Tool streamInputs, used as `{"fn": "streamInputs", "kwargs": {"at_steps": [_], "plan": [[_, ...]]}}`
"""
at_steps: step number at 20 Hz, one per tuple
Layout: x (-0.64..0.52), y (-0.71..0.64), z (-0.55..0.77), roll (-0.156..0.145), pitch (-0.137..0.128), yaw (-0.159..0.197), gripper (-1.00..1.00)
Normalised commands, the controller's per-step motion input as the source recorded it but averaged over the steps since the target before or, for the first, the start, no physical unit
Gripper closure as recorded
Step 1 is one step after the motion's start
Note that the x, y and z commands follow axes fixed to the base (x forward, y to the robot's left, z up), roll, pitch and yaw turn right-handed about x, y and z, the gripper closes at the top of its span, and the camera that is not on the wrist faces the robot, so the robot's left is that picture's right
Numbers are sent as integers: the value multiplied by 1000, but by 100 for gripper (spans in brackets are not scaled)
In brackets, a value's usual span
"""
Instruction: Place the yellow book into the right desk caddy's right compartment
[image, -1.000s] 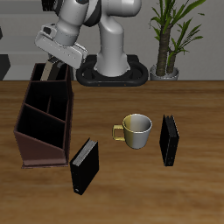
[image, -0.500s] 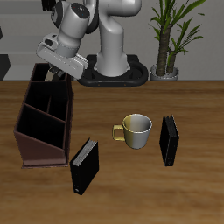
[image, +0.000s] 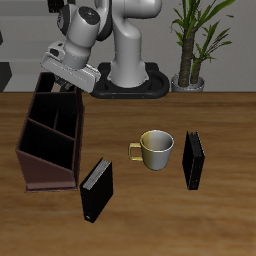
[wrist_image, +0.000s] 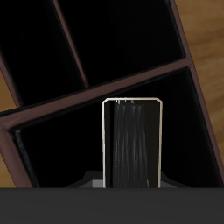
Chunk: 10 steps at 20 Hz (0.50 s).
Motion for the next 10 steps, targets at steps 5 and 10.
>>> {"fn": "streamInputs", "kwargs": {"at_steps": [5, 10], "plan": [[-64, 35, 240, 28, -45, -8, -100], [45, -18, 145, -21, -20, 0, -100]]}}
